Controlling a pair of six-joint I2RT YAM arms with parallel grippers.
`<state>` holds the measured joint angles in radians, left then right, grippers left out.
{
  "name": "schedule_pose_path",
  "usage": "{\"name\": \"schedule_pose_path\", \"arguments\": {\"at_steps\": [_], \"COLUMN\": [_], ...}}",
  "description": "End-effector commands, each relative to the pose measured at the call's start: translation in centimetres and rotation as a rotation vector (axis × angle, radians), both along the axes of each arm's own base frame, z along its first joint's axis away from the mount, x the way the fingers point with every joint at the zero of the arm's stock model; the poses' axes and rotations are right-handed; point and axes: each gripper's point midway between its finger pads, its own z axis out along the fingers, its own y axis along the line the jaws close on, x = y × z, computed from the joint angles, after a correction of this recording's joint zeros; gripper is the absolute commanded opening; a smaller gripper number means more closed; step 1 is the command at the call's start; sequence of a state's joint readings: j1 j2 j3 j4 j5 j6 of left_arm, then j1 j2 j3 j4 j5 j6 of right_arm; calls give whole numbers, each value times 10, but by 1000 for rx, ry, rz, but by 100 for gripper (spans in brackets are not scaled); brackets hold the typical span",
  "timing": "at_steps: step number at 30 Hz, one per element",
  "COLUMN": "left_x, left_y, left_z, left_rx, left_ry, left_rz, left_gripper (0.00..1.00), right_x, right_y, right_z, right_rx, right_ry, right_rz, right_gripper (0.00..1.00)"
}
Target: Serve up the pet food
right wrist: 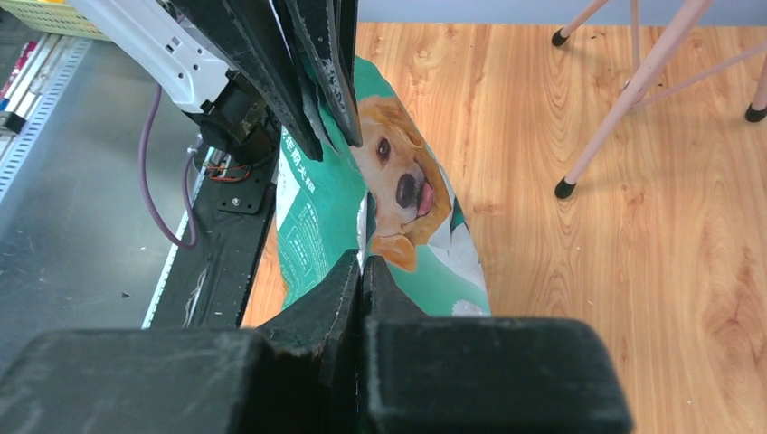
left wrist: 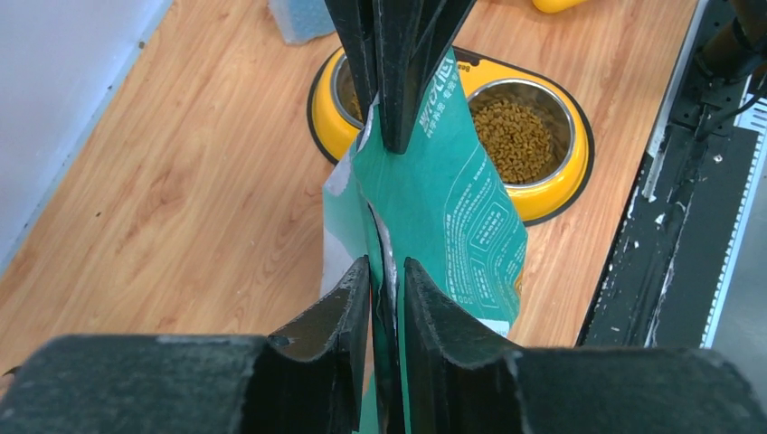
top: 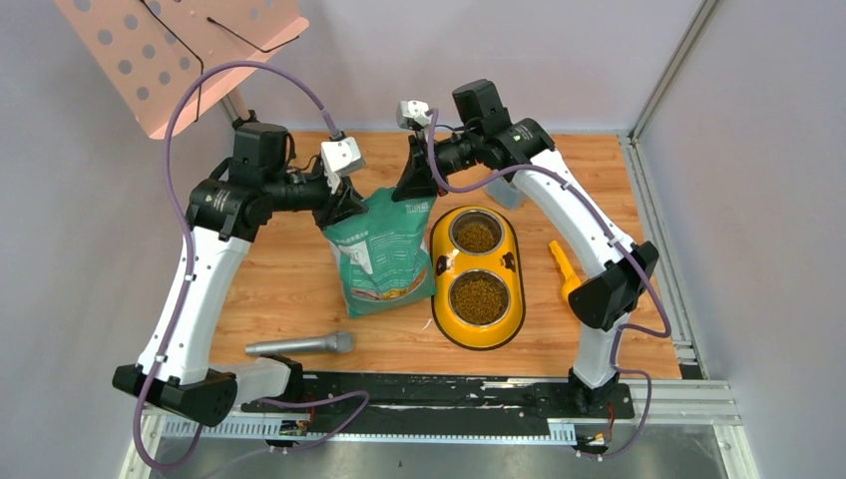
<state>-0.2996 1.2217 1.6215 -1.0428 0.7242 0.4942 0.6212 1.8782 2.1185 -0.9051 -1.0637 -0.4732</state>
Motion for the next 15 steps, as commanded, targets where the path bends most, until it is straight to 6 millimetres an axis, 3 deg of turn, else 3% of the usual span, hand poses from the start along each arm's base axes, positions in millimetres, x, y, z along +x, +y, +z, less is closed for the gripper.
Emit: {"name": "schedule_pose_path", "arguments": {"at_steps": [1,5,7,10,12,15], "left_x": [4,3,3,1,1,3], "left_y": [-9,-13,-14,-16,-16,-16], "left_z": [9,7,5,6,7,6], "left_rx": [-25,-24,-24,-18,-9,5], "left_ry": [-32,-28,-24,-43,-63,-82], "left_rz": [-31,-50,-52,-68,-77,-81], "left_gripper": [23,0,0,0,0,0], "right_x": [0,4,6,3,-3,-9], "right_y": [3,4,5,6,8,14], "right_z": [14,14,13,11,11,8], "right_rx": [28,26,22,18,27,32], "right_ry": [-108,-117,-112,-67,-12,55], "right_rz": [-7,-23,-30,-27,1,36], "right_gripper": [0,0,1,38,44,41]}}
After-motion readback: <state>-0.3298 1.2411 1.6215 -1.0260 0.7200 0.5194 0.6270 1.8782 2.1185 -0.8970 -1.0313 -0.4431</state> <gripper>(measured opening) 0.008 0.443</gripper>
